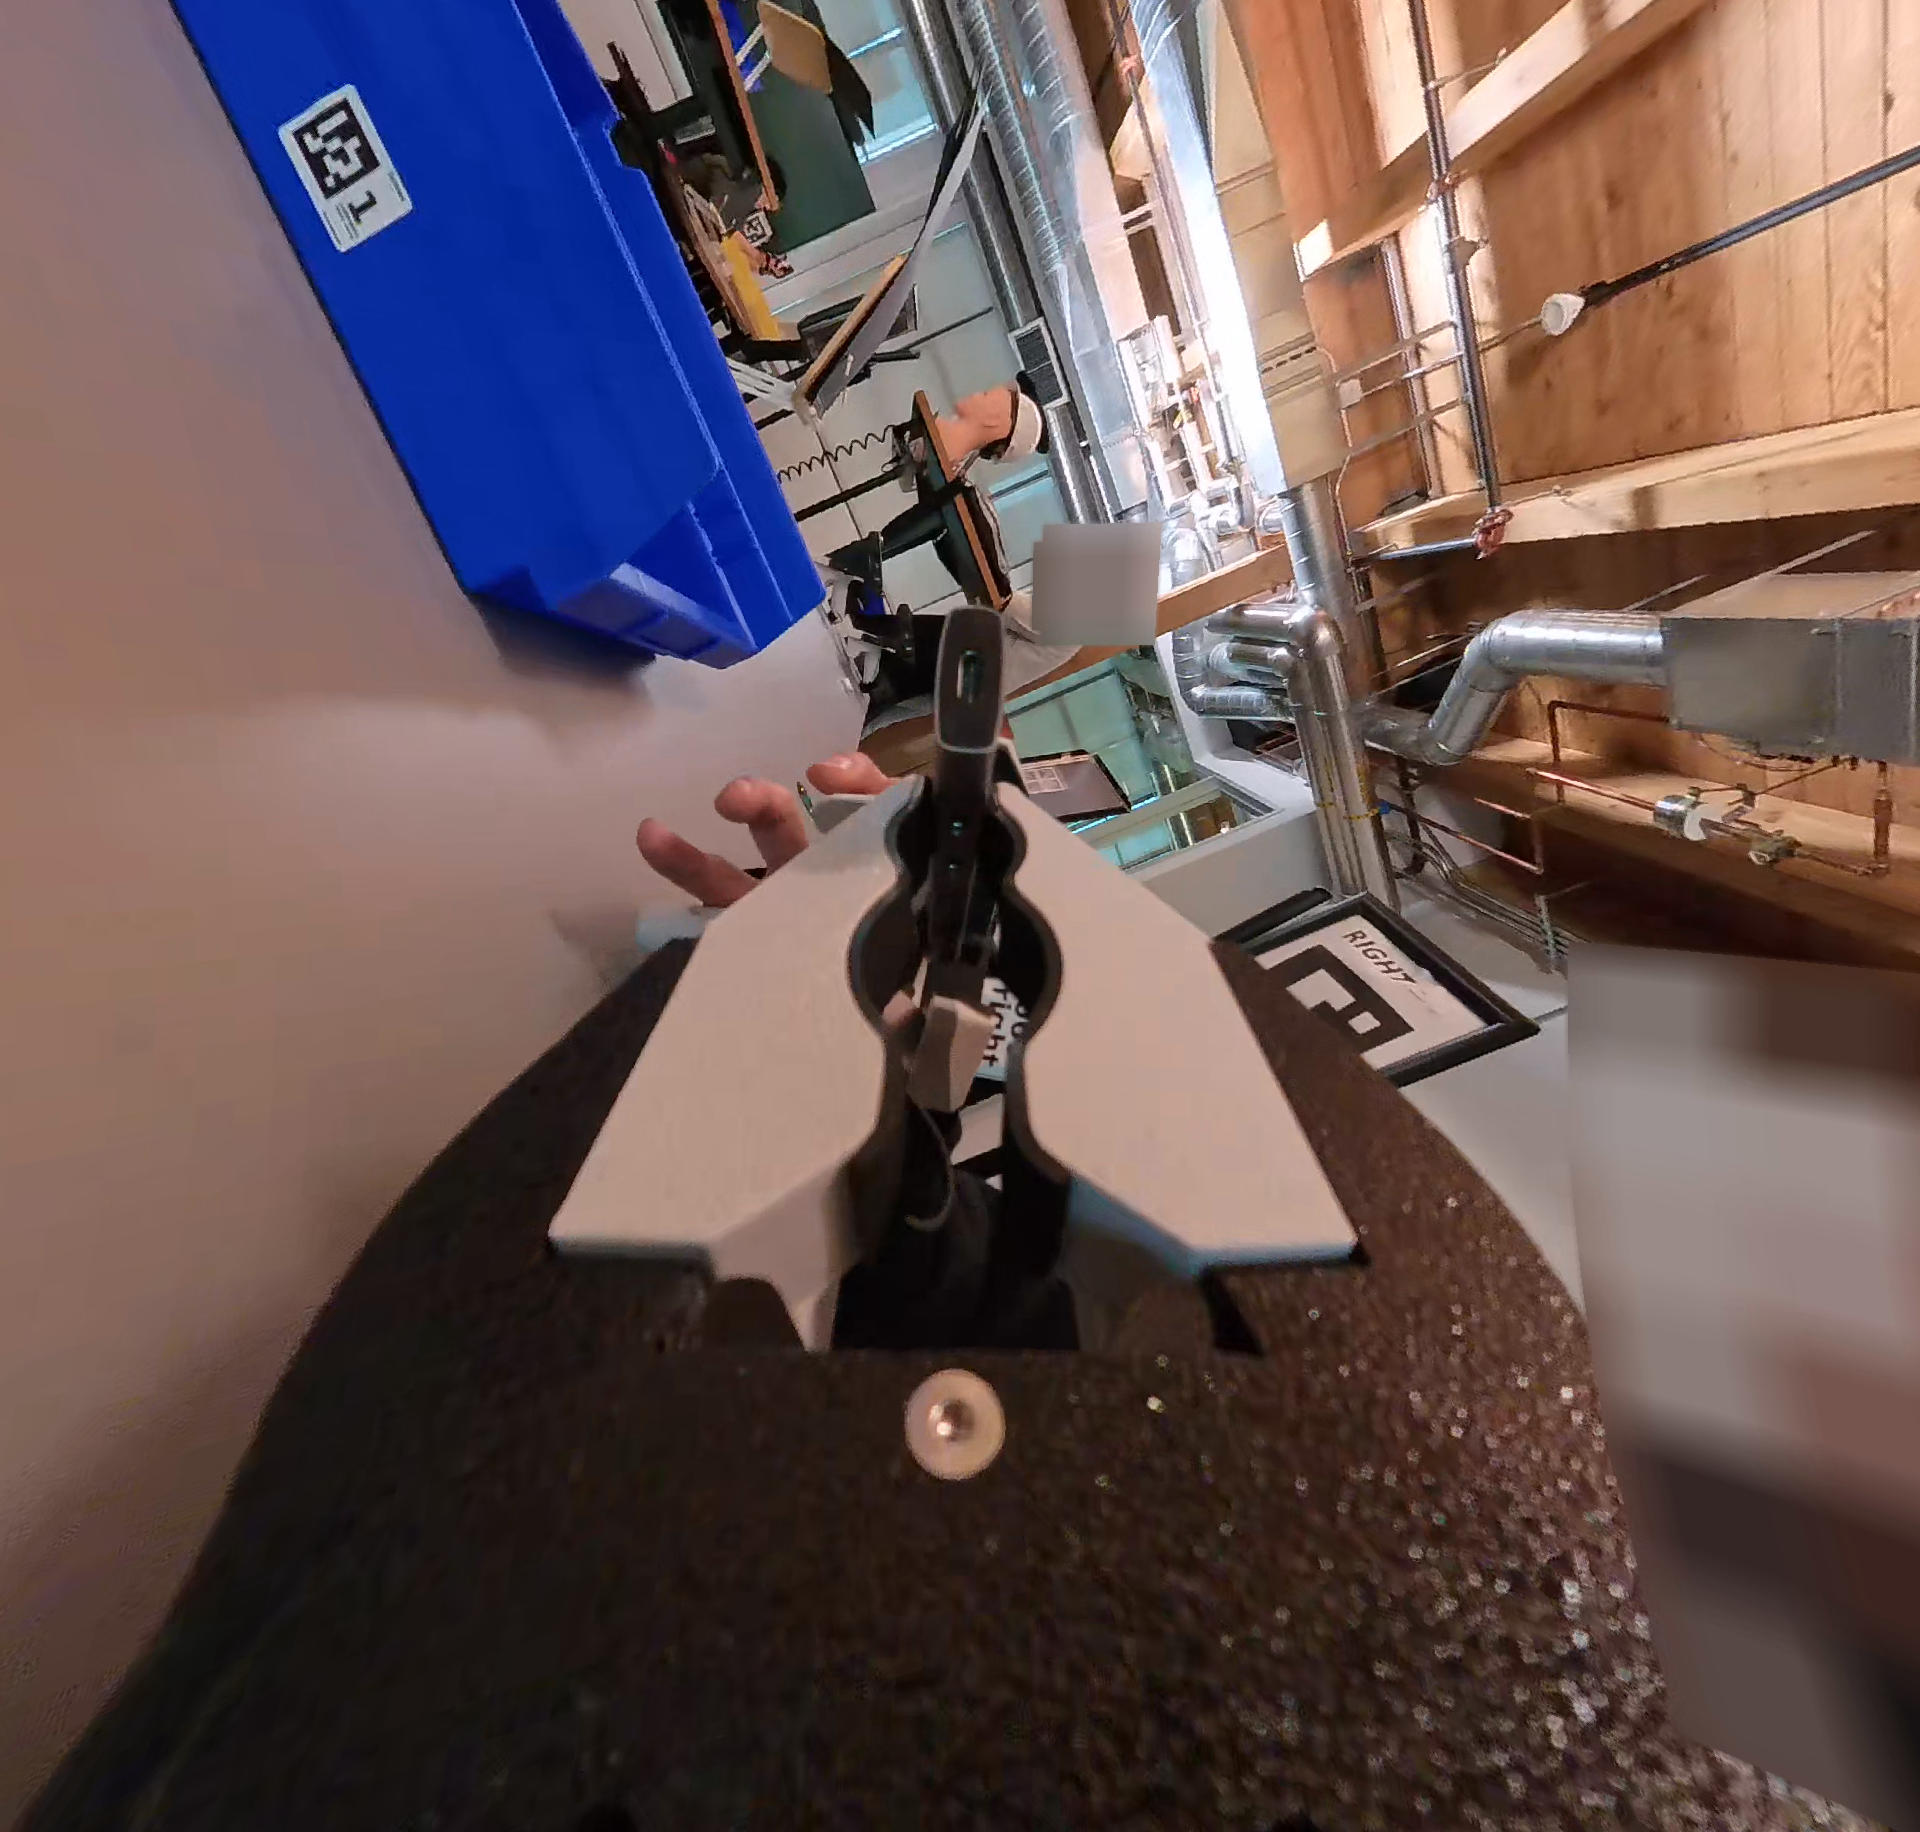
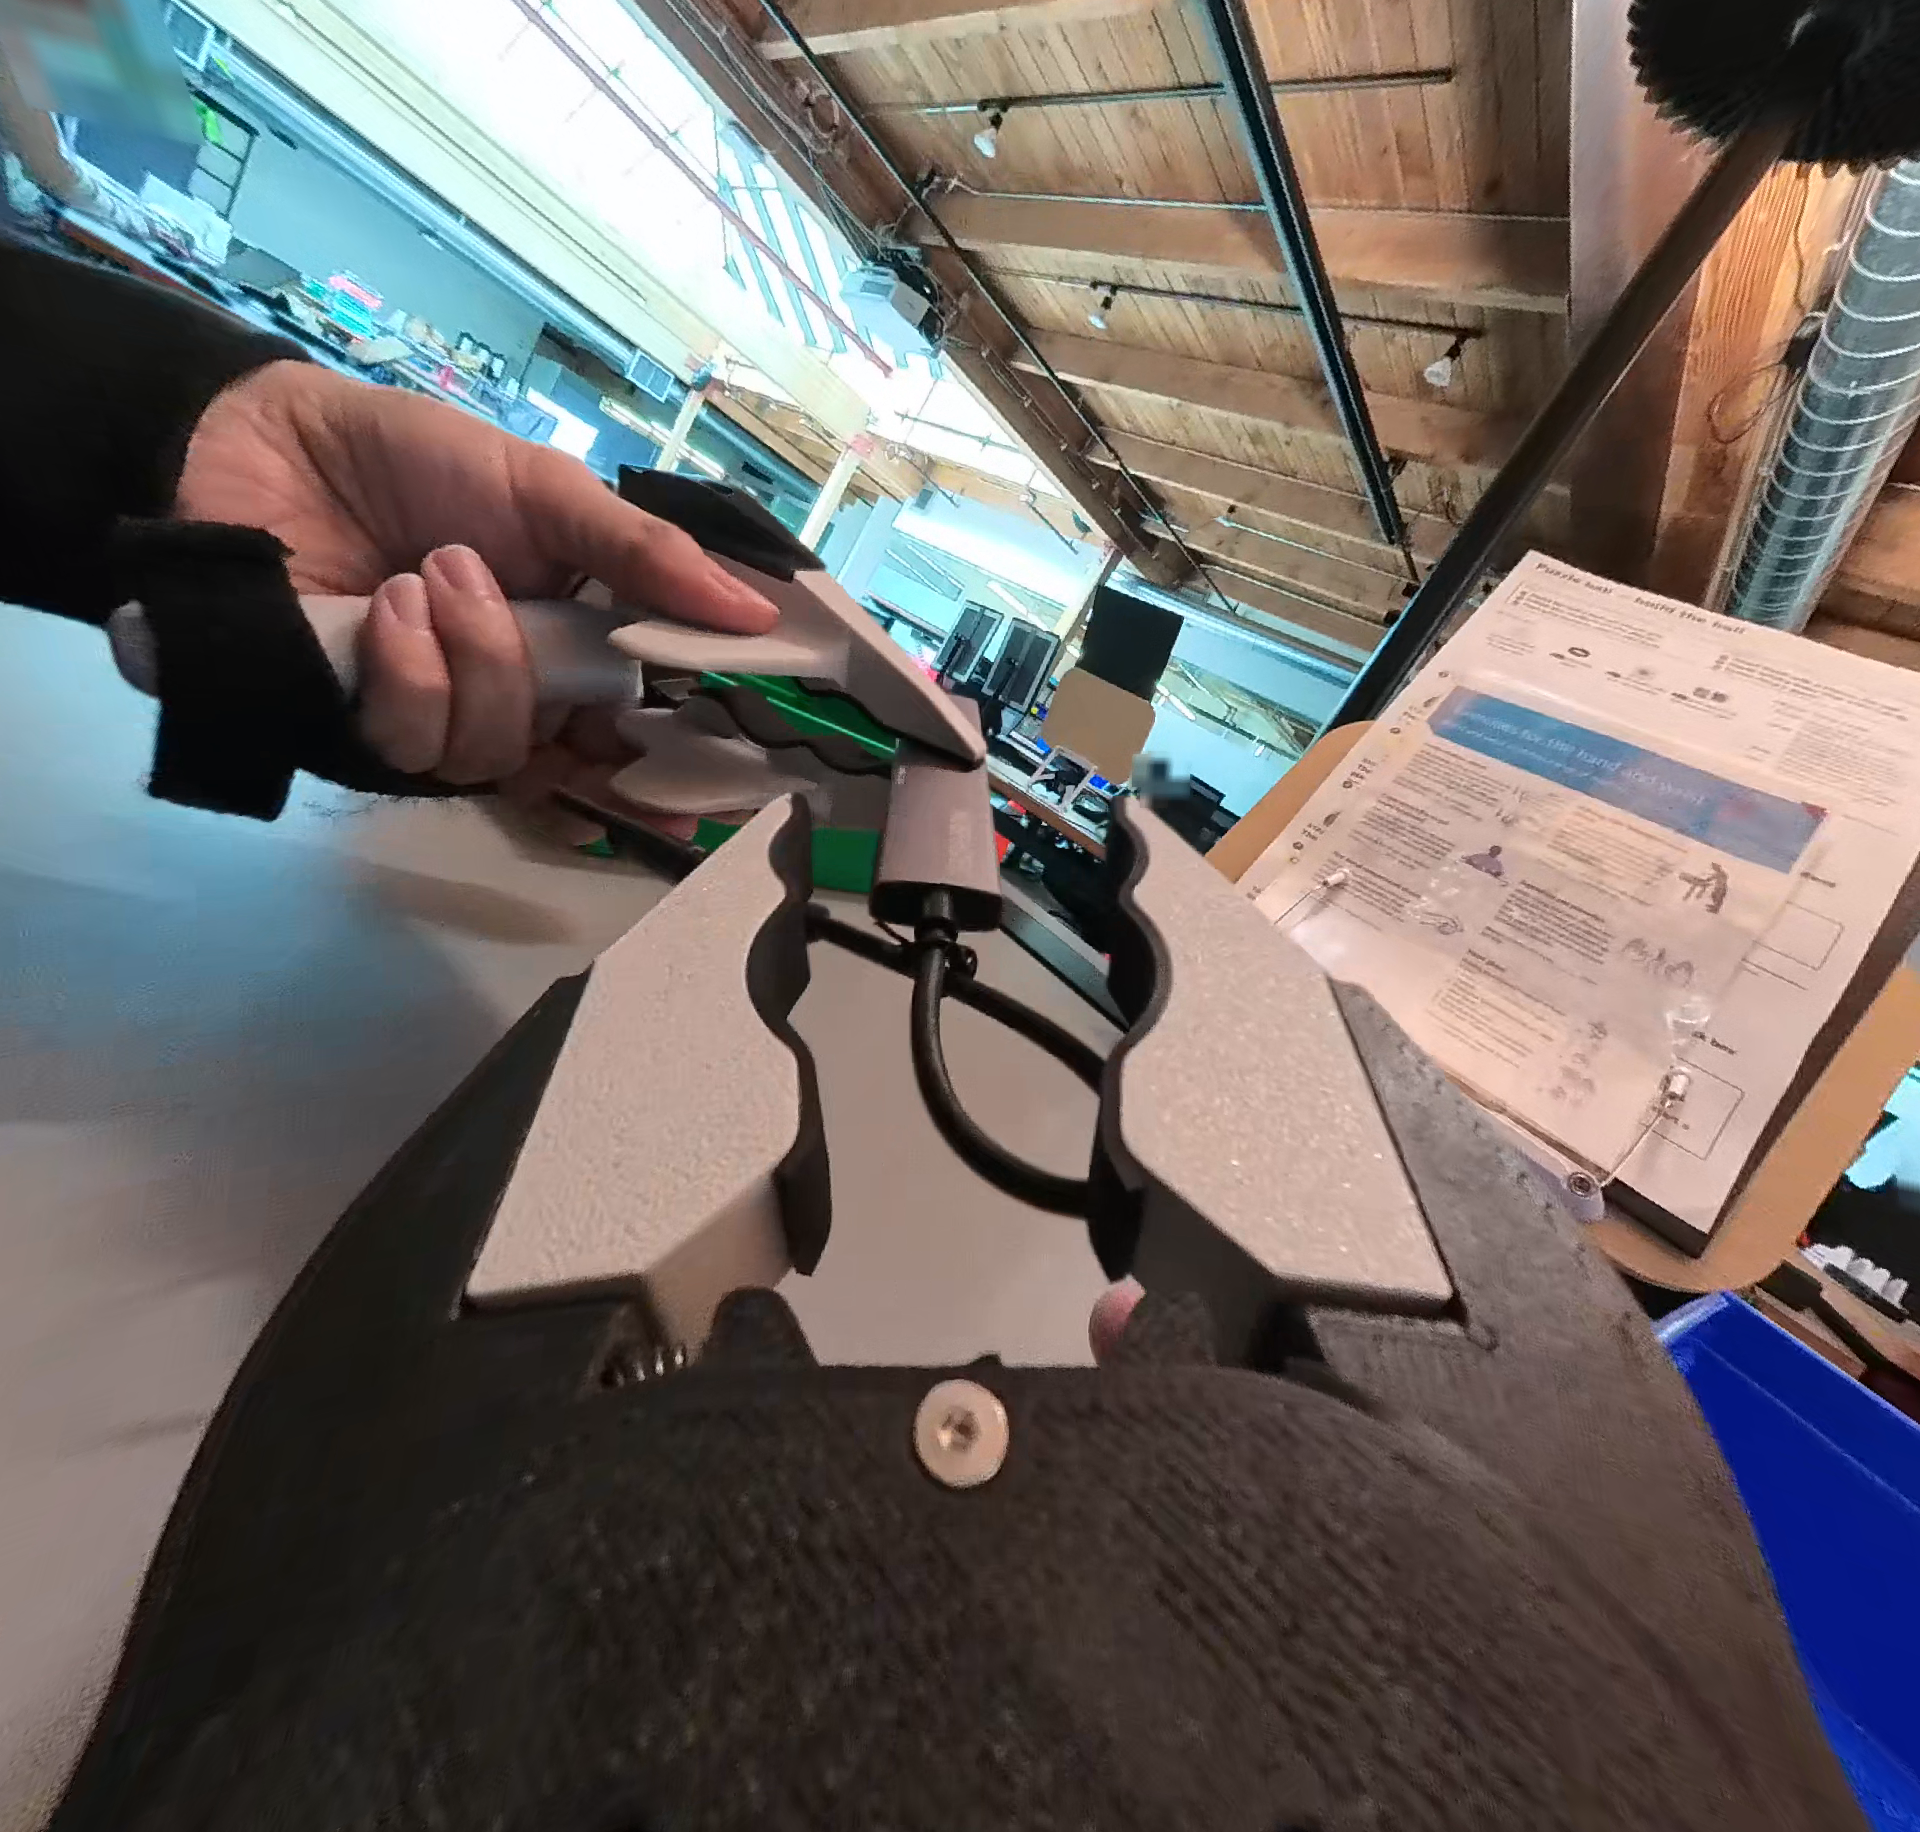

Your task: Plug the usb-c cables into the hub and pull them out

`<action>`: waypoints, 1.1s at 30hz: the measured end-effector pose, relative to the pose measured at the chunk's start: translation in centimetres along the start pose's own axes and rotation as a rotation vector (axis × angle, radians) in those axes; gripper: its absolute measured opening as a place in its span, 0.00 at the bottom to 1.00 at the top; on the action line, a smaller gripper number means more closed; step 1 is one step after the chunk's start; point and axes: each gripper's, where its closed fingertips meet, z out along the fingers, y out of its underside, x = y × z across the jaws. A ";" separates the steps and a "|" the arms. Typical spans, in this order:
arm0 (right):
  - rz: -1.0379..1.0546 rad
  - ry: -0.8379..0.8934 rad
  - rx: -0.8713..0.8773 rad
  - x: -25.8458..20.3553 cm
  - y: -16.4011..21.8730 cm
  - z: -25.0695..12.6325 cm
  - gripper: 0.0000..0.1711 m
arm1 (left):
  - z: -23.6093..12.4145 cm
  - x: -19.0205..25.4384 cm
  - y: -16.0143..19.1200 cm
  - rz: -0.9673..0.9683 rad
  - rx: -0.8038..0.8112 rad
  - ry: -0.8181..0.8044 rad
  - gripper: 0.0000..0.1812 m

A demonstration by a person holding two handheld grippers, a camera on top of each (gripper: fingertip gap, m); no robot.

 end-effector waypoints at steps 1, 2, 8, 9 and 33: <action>0.012 -0.005 0.008 -0.1 -0.1 0.0 0.33 | -0.1 0.0 -0.1 -0.007 -0.004 -0.003 0.03; 0.021 -0.007 0.019 0.0 -0.3 0.0 0.34 | -0.2 0.1 -0.1 -0.007 -0.011 0.000 0.03; -0.002 -0.015 -0.037 -0.4 0.8 0.3 0.30 | 0.5 -0.5 1.2 -0.003 -0.091 -0.047 0.04; -0.005 -0.013 -0.038 -0.4 0.8 0.3 0.29 | 0.6 -0.4 1.2 0.000 -0.090 -0.046 0.04; 0.321 0.123 -0.101 2.9 1.9 -0.6 0.14 | -0.9 1.1 -4.2 0.545 0.155 -0.315 0.13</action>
